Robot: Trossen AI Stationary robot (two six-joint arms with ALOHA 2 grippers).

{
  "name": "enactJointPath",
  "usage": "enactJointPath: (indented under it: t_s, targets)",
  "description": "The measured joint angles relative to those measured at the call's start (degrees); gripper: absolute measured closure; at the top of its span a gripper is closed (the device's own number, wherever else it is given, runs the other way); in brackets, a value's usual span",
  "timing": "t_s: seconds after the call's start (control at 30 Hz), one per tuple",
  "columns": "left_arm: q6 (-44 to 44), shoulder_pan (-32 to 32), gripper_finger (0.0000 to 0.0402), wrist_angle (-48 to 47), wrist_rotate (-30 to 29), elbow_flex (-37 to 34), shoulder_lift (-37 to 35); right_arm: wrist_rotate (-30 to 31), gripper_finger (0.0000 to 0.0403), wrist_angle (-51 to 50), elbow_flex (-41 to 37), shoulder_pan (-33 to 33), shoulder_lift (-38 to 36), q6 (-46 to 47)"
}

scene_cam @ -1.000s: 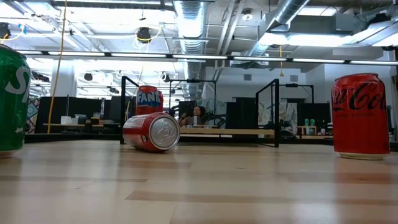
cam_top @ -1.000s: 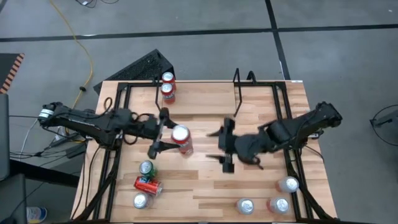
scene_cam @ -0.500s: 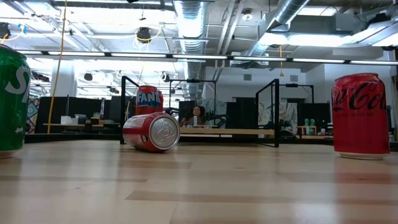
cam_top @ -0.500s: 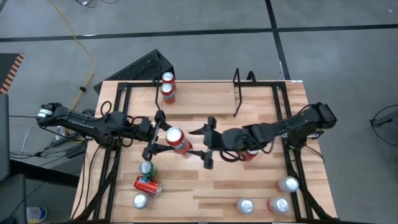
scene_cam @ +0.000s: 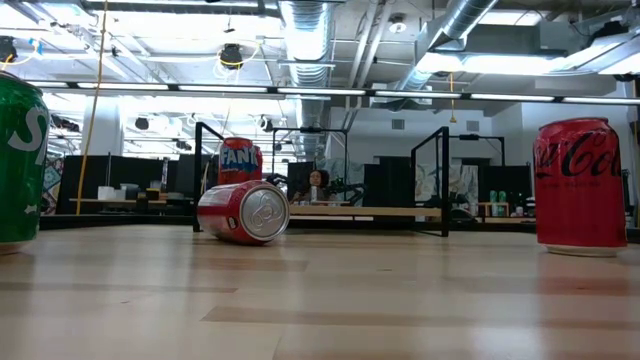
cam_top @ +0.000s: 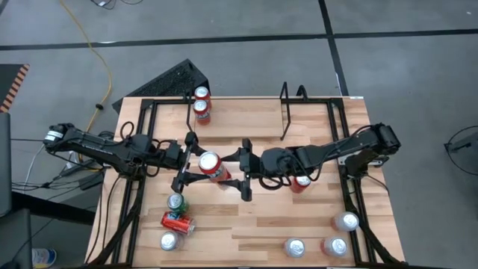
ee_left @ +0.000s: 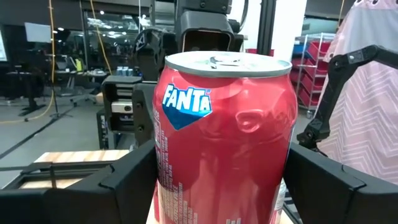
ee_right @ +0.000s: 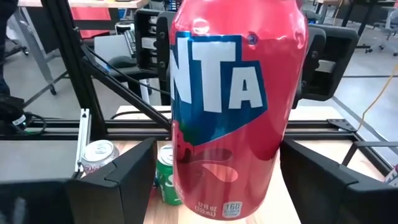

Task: Place canned beverage on shelf
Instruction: Put the red soda can on the shelf and align with the other red soda cans

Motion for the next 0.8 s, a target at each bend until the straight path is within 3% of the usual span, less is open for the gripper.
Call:
enactJointPath:
  t_s: [0.5, 0.8]
  targets:
    - [0.3, 0.0, 0.0116, 1.2, 0.0, 0.0, 0.0, 0.3, 0.0092, 6.5, 0.0, -1.4, 4.3, -0.5]
    - [0.5, 0.0, 0.0116, 1.0, 0.5, 0.0, 0.1, 3.8, 0.0137, 6.4, 0.0, -0.6, 4.4, -1.6]
